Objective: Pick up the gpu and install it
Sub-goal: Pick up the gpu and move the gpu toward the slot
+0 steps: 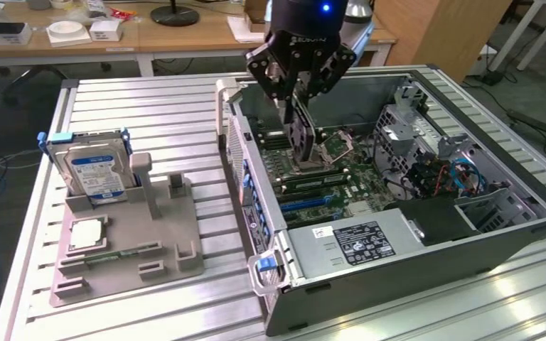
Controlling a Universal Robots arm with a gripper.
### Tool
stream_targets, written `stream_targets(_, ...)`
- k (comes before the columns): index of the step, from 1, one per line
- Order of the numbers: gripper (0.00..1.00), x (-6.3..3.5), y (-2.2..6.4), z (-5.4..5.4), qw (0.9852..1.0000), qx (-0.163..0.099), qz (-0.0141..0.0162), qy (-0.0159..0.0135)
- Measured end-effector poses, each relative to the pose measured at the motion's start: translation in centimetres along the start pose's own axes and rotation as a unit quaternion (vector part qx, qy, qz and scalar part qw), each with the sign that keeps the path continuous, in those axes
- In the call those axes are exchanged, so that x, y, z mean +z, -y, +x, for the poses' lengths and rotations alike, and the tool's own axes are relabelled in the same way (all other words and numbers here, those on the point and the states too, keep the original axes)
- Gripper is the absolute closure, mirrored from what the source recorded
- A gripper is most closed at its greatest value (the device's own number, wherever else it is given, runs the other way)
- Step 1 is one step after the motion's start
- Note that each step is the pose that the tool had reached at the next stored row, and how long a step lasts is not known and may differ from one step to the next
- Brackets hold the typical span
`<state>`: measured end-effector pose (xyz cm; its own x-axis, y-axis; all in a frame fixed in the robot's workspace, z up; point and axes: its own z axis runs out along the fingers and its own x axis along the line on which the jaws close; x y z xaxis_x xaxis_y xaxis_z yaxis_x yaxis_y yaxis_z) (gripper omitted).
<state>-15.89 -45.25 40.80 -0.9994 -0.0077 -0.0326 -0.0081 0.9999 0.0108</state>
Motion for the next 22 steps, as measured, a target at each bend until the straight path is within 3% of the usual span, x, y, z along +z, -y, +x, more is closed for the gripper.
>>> stream_targets(22, 0.73, 0.16, 0.04, -4.9, 1.0, -0.002, -0.0001, 0.0)
